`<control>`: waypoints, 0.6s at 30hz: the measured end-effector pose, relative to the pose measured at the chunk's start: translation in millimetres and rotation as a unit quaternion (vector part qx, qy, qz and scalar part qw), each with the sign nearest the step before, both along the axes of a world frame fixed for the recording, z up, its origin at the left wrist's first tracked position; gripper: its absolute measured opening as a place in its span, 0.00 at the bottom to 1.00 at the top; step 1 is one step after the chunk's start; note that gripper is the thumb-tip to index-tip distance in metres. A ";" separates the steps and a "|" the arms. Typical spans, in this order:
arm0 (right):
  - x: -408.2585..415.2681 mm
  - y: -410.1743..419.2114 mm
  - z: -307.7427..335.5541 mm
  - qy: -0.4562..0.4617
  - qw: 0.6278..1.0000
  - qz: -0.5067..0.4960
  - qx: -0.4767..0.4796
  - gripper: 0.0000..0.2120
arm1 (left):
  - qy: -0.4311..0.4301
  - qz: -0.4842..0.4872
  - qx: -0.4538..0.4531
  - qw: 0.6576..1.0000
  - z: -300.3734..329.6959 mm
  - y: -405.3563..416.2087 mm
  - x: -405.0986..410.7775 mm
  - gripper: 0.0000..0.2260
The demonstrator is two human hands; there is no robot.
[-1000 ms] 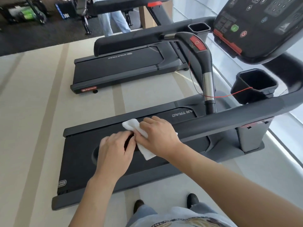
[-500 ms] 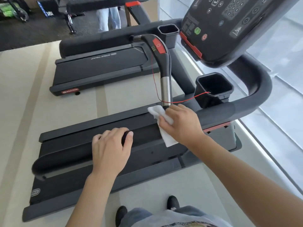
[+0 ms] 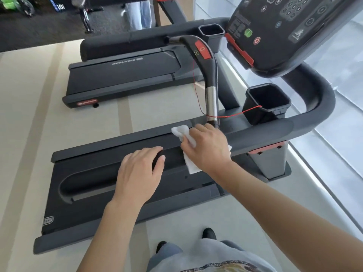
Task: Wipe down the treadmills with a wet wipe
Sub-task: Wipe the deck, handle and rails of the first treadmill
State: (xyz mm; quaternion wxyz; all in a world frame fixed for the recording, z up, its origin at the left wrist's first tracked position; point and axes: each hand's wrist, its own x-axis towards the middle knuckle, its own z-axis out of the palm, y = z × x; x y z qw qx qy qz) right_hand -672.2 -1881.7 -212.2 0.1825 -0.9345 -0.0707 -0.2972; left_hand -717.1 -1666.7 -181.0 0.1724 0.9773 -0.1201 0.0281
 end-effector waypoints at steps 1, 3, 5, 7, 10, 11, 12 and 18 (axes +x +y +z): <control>-1.1 15.5 0.4 0.003 1.000 0.005 0.001 0.18 | 0.000 0.006 -0.001 1.000 1.3 10.5 -2.3 0.16; -4.0 46.7 3.0 0.002 1.000 0.015 0.010 0.18 | 0.002 0.017 -0.002 1.000 3.3 34.4 -6.1 0.15; -8.6 75.7 4.6 0.000 1.000 0.027 0.015 0.18 | 0.010 0.018 0.006 1.000 4.8 55.6 -8.3 0.16; -13.1 97.4 3.8 -0.003 0.999 0.027 0.020 0.17 | 0.017 0.012 0.010 1.000 4.9 69.0 -9.2 0.16; -15.3 104.5 1.9 -0.010 1.000 0.015 0.021 0.17 | 0.023 -0.011 0.016 1.000 4.5 74.2 -8.3 0.17; -15.1 102.3 1.3 -0.015 1.000 0.016 0.012 0.17 | 0.023 -0.017 0.021 0.999 4.5 73.8 -6.8 0.18; -14.8 99.7 1.2 -0.019 1.000 0.017 0.002 0.18 | 0.026 -0.023 0.025 0.999 5.4 72.9 -4.4 0.19; -16.3 87.0 2.4 -0.047 0.999 0.006 -0.011 0.16 | 0.049 -0.072 0.048 0.995 5.8 60.9 11.1 0.21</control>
